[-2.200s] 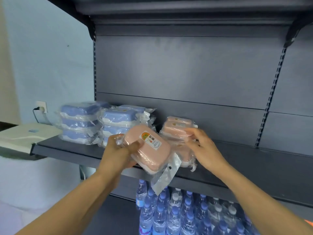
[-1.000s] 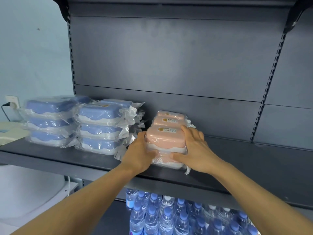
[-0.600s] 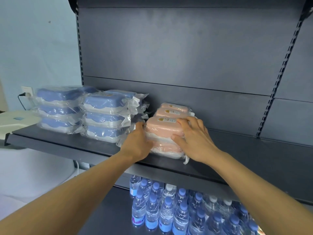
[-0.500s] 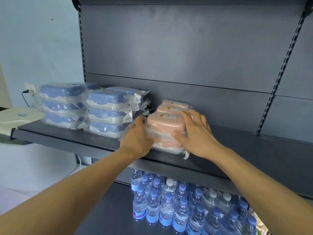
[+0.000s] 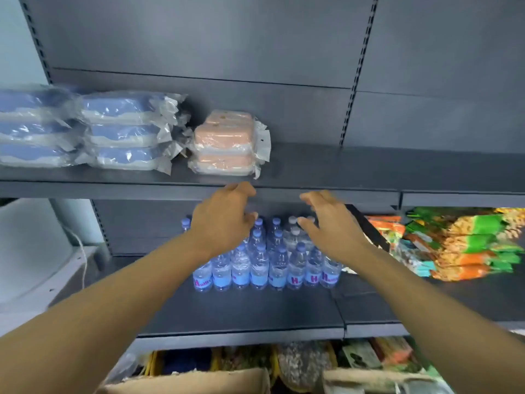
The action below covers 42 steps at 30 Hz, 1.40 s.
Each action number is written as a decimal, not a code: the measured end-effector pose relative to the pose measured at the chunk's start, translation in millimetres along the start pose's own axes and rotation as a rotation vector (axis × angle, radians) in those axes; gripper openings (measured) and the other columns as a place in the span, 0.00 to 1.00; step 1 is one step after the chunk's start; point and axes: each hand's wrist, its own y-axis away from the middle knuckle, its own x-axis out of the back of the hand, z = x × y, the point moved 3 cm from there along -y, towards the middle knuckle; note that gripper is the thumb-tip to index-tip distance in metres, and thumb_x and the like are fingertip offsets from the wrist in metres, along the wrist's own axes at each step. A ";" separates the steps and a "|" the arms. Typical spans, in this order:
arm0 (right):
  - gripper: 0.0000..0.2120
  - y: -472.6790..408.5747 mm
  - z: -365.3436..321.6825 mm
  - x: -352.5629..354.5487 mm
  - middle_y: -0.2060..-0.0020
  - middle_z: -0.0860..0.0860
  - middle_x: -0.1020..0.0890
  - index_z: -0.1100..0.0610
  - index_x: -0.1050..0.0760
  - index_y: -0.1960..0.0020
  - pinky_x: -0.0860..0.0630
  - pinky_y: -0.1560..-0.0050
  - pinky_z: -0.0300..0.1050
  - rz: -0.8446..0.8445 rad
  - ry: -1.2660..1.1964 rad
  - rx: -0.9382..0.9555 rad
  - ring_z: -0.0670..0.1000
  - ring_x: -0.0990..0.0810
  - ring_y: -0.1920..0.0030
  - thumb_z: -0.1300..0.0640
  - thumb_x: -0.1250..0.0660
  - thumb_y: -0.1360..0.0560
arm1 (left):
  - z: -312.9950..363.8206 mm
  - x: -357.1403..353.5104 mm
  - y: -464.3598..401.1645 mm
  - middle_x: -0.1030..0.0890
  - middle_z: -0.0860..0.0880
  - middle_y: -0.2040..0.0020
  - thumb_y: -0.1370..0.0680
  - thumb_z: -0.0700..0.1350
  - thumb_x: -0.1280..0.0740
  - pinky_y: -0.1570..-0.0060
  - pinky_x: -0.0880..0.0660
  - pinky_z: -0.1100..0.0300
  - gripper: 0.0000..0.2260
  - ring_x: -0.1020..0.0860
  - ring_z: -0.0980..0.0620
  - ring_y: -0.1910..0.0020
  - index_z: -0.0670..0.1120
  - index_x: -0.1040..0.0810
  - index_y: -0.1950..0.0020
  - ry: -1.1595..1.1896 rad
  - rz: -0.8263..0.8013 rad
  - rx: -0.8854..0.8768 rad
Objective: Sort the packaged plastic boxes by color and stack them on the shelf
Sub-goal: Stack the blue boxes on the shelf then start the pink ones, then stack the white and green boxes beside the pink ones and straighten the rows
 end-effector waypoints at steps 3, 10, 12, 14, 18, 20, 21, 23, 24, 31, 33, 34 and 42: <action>0.18 50.3 21.5 -17.5 0.39 0.56 0.27 0.58 0.31 0.34 0.28 0.46 0.50 -0.091 0.076 -0.076 0.59 0.25 0.41 0.56 0.36 0.23 | 16.2 -46.7 22.1 0.24 0.48 0.39 0.22 0.47 0.38 0.52 0.29 0.54 0.15 0.26 0.44 0.41 0.49 0.30 0.36 -0.060 -0.125 -0.036; 0.19 165.4 89.9 -41.7 0.35 0.54 0.29 0.54 0.33 0.31 0.28 0.42 0.50 -0.318 0.146 -0.292 0.57 0.28 0.37 0.52 0.39 0.21 | 59.6 -163.2 75.1 0.23 0.49 0.41 0.20 0.51 0.40 0.48 0.25 0.50 0.13 0.25 0.45 0.42 0.50 0.30 0.37 -0.005 -0.464 -0.103; 0.19 193.5 117.0 -46.2 0.35 0.55 0.28 0.54 0.33 0.31 0.28 0.40 0.50 -0.352 0.143 -0.353 0.57 0.28 0.37 0.52 0.39 0.21 | 74.5 -194.1 91.3 0.23 0.49 0.42 0.20 0.51 0.40 0.48 0.25 0.50 0.12 0.25 0.45 0.42 0.51 0.30 0.38 -0.006 -0.537 -0.124; 0.20 219.2 147.5 -50.5 0.36 0.55 0.27 0.56 0.33 0.32 0.29 0.40 0.50 -0.386 0.134 -0.387 0.57 0.28 0.37 0.52 0.40 0.22 | 89.2 -223.7 106.2 0.22 0.48 0.43 0.21 0.51 0.40 0.48 0.25 0.50 0.12 0.25 0.45 0.42 0.50 0.30 0.39 -0.021 -0.597 -0.132; 0.25 262.0 211.9 -59.1 0.35 0.56 0.29 0.57 0.35 0.30 0.30 0.42 0.46 -0.459 0.129 -0.439 0.56 0.29 0.36 0.43 0.49 0.21 | 116.9 -279.3 127.4 0.20 0.49 0.45 0.21 0.51 0.39 0.48 0.26 0.52 0.12 0.24 0.46 0.42 0.51 0.29 0.40 -0.026 -0.671 -0.113; 0.23 279.7 246.2 -64.3 0.36 0.55 0.28 0.56 0.34 0.31 0.31 0.43 0.45 -0.482 0.112 -0.458 0.55 0.28 0.37 0.45 0.46 0.21 | 131.1 -306.2 136.7 0.21 0.49 0.44 0.21 0.52 0.39 0.50 0.26 0.55 0.12 0.24 0.47 0.43 0.51 0.29 0.39 -0.034 -0.703 -0.069; 0.20 287.9 263.3 -67.5 0.37 0.54 0.27 0.55 0.33 0.32 0.32 0.44 0.45 -0.495 0.098 -0.455 0.54 0.27 0.38 0.48 0.42 0.21 | 138.4 -319.8 142.2 0.21 0.50 0.44 0.21 0.52 0.39 0.52 0.27 0.56 0.12 0.23 0.48 0.44 0.52 0.28 0.39 -0.040 -0.718 -0.043; 0.18 302.6 298.4 -75.6 0.40 0.52 0.24 0.54 0.30 0.34 0.32 0.44 0.44 -0.520 0.084 -0.428 0.52 0.25 0.41 0.50 0.38 0.22 | 152.7 -348.7 152.7 0.21 0.51 0.42 0.21 0.52 0.39 0.52 0.26 0.57 0.14 0.23 0.49 0.44 0.52 0.29 0.37 -0.044 -0.754 0.010; 0.17 309.5 314.9 -80.5 0.40 0.52 0.24 0.54 0.29 0.35 0.31 0.43 0.44 -0.550 0.073 -0.427 0.51 0.24 0.42 0.50 0.37 0.23 | 159.1 -363.0 157.6 0.21 0.51 0.42 0.21 0.52 0.39 0.51 0.24 0.55 0.15 0.23 0.49 0.44 0.51 0.30 0.35 -0.044 -0.779 0.041; 0.21 345.9 384.1 -130.2 0.36 0.51 0.27 0.52 0.34 0.31 0.31 0.37 0.45 -0.756 0.049 -0.412 0.51 0.28 0.36 0.50 0.37 0.22 | 182.6 -443.0 197.2 0.22 0.50 0.41 0.21 0.50 0.39 0.50 0.24 0.52 0.15 0.24 0.48 0.43 0.51 0.32 0.35 -0.056 -0.885 0.208; 0.23 351.1 392.2 -155.6 0.36 0.53 0.27 0.53 0.35 0.31 0.29 0.39 0.47 -0.789 -0.034 -0.433 0.53 0.27 0.36 0.51 0.35 0.24 | 178.8 -459.5 204.6 0.23 0.50 0.41 0.22 0.50 0.39 0.49 0.24 0.51 0.16 0.24 0.47 0.42 0.51 0.33 0.34 -0.062 -0.900 0.242; 0.24 351.7 394.8 -168.1 0.36 0.54 0.27 0.54 0.35 0.31 0.28 0.39 0.48 -0.798 -0.058 -0.434 0.53 0.27 0.37 0.51 0.34 0.24 | 176.0 -466.6 206.9 0.23 0.50 0.41 0.22 0.49 0.38 0.49 0.24 0.51 0.17 0.24 0.47 0.42 0.51 0.33 0.34 -0.059 -0.904 0.260; 0.29 339.7 399.1 -261.2 0.34 0.55 0.28 0.54 0.40 0.27 0.29 0.37 0.50 -0.880 -0.054 -0.363 0.56 0.29 0.34 0.52 0.33 0.24 | 144.2 -514.8 210.5 0.24 0.49 0.41 0.23 0.47 0.35 0.51 0.25 0.53 0.22 0.25 0.47 0.42 0.52 0.36 0.31 -0.007 -0.853 0.385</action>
